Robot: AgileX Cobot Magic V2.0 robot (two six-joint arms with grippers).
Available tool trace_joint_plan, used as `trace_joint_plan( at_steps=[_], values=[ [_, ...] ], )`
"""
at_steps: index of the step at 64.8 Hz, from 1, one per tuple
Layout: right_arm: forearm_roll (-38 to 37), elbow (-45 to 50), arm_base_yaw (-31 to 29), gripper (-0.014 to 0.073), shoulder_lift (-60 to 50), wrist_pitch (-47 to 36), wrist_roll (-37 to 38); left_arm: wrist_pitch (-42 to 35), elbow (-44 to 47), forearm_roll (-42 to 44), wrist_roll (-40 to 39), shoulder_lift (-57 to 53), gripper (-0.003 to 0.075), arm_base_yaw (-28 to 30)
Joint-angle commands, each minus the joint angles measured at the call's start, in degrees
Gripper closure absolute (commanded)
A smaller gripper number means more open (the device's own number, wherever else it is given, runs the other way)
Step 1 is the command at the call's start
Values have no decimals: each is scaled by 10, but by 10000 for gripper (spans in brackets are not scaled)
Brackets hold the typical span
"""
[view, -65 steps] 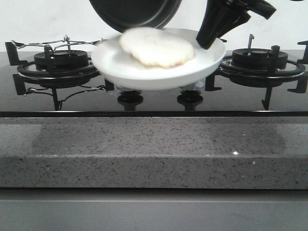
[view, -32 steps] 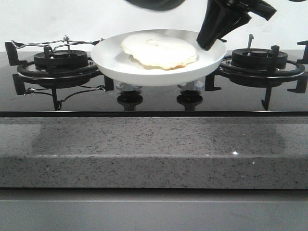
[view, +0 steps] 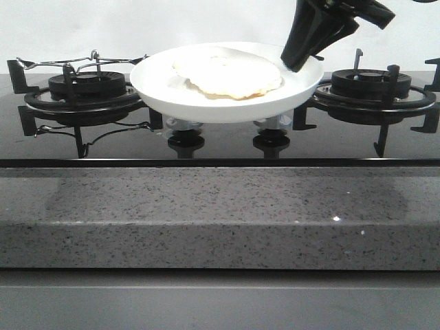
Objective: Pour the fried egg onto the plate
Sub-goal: 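Lower the empty frying pan back onto its burner with the left gripper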
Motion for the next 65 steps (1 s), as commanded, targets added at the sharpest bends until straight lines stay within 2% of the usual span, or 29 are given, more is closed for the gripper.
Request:
trace_joint_plan(
  at_steps=[1, 11, 26, 41, 56, 65],
  values=[
    [25, -16, -1, 651, -31, -23, -2, 63, -19, -146, 5, 17, 739, 43],
    [25, -16, -1, 651, -31, -23, -2, 121, -11, -248, 5, 83, 739, 86],
    [25, -16, -1, 651, -31, -23, -2, 108, -1, -263, 4, 140, 739, 125],
    [25, -16, -1, 651, -31, -23, -2, 106, 0, -247, 0, 178, 739, 152],
    [25, -16, -1, 651, -31, -23, -2, 110, 4, -158, -36, 206, 739, 154],
    [25, -16, -1, 651, -31, -23, -2, 110, 8, -139, -42, 218, 739, 154]
  ],
)
